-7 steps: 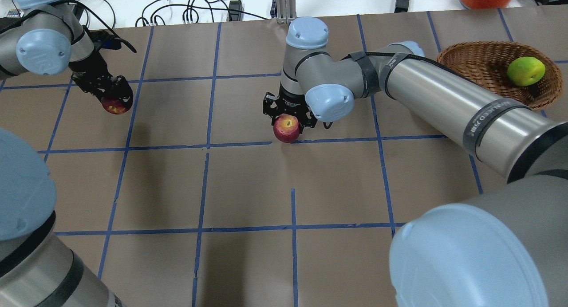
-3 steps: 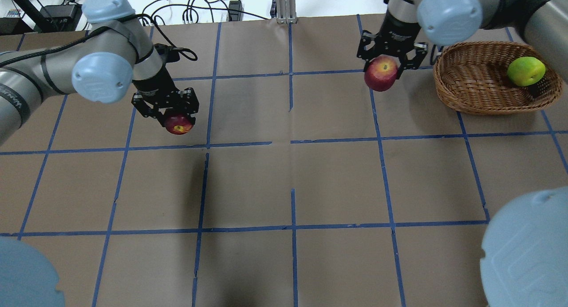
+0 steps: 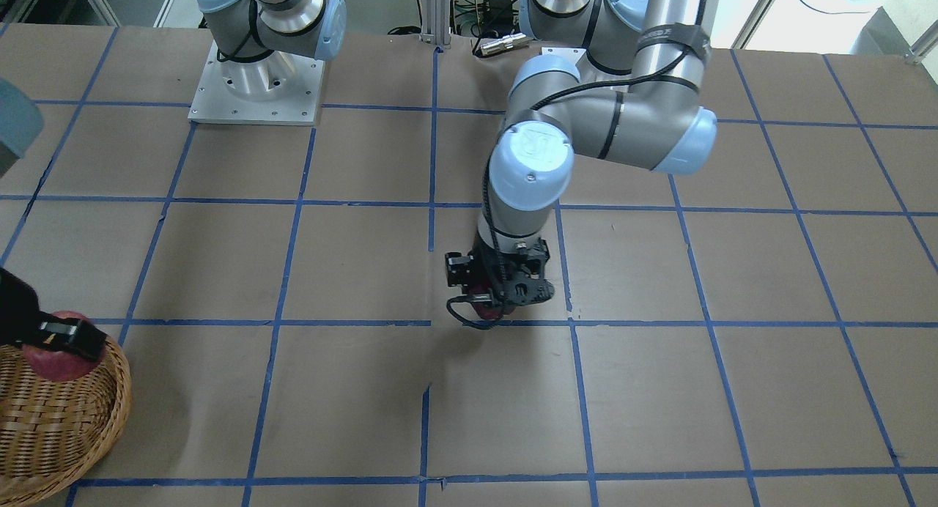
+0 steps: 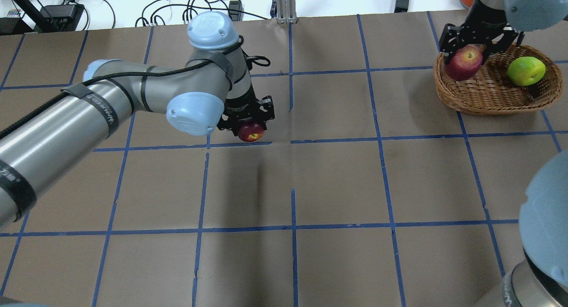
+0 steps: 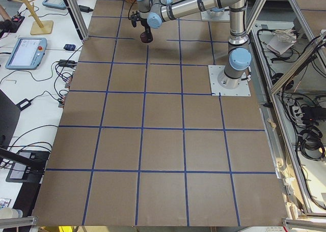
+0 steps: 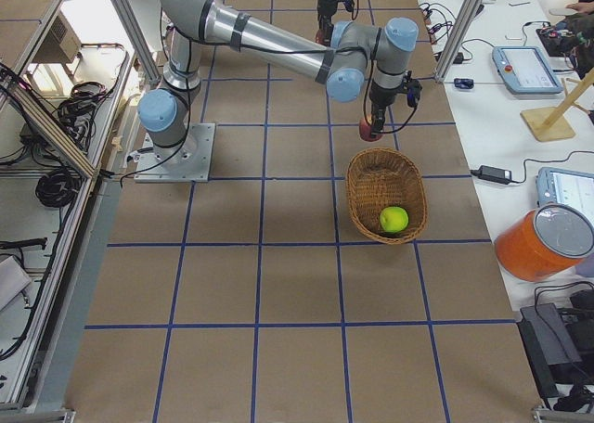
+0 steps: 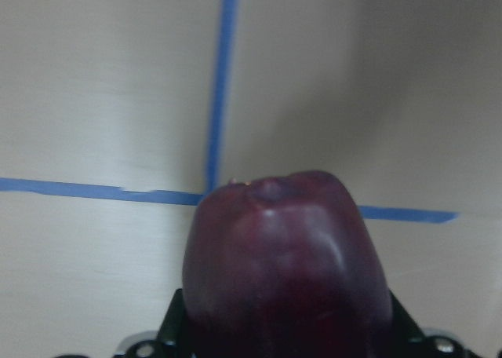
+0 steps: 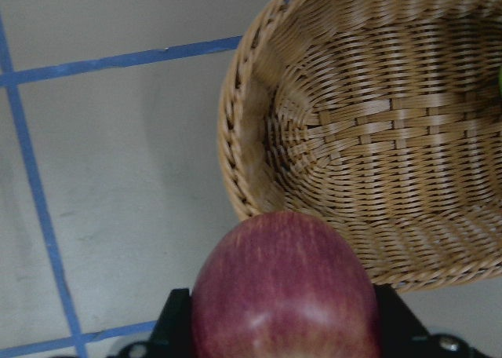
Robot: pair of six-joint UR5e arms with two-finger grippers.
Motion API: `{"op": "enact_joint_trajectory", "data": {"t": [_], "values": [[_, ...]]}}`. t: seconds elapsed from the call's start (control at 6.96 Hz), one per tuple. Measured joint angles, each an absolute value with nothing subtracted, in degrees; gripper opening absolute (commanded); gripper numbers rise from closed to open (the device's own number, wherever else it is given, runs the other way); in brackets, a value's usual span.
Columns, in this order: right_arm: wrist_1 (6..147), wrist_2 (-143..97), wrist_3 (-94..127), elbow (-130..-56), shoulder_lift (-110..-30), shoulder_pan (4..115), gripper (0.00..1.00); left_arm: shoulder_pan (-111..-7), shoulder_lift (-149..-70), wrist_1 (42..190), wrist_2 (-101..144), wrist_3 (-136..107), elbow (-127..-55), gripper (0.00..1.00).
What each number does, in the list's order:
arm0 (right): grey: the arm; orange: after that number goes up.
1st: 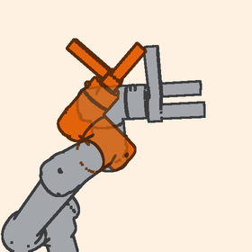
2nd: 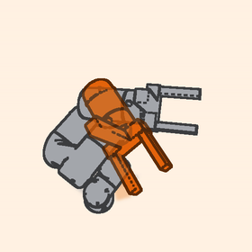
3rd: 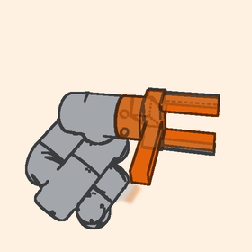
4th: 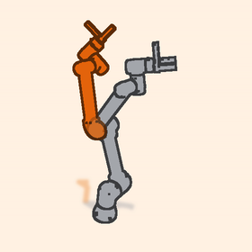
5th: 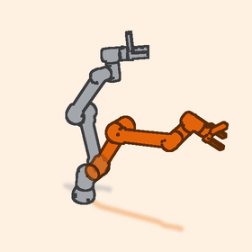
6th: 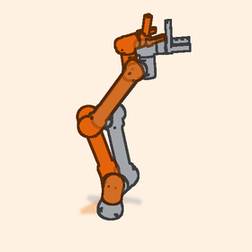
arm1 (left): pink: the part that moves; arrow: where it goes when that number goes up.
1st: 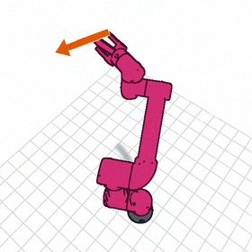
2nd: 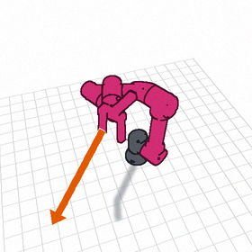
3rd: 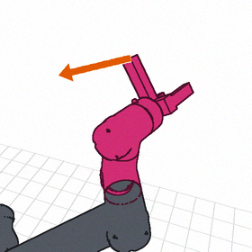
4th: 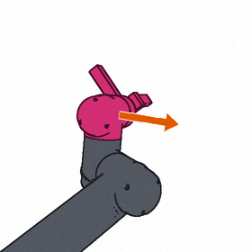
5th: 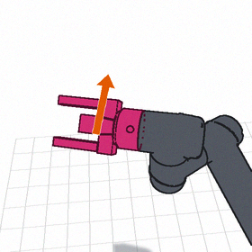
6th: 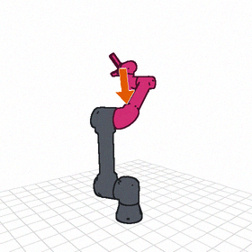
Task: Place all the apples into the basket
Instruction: 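Carry red apple to basket with right while left brings dark apple center, then release the dark apple at center with left while right gripper returns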
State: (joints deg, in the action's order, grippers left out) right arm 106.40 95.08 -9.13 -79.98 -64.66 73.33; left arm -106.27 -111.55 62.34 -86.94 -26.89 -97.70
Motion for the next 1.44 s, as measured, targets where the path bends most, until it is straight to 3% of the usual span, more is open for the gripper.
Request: {"op": "enact_joint_trajectory", "data": {"t": [0.14, 0.29, 0.43, 0.58, 0.72, 1.15, 1.44], "values": [[110.8, 96.3, -13.6, -80.0, -62.0, 70.4, 0.00, -108.9, -112.7, 60.1, -85.7, -30.4, -98.9, 0.81], [114.5, 97.0, -16.5, -80.0, -59.3, 68.3, 0.07, -110.1, -113.7, 57.1, -84.0, -32.4, -100.5, 1.00], [116.5, 97.2, -17.6, -80.0, -57.3, 67.2, 0.40, -110.5, -114.7, 54.1, -83.3, -33.2, -101.8, 1.00], [118.4, 97.3, -18.0, -79.9, -55.6, 66.4, 0.87, -110.6, -115.1, 52.3, -83.0, -33.4, -102.2, 1.00], [120.9, 97.2, -18.2, -79.9, -54.0, 65.7, 1.00, -110.5, -114.6, 51.7, -83.0, -33.4, -102.1, 1.00], [121.4, 97.0, -17.8, -79.6, -53.5, 65.0, 1.00, -108.1, -107.9, 59.3, -82.7, -32.5, -98.8, 1.00], [112.3, 94.3, -17.5, -79.8, -59.5, 67.0, 1.00, -105.2, -100.5, 72.6, -82.3, -29.7, -95.6, 1.00]]}}
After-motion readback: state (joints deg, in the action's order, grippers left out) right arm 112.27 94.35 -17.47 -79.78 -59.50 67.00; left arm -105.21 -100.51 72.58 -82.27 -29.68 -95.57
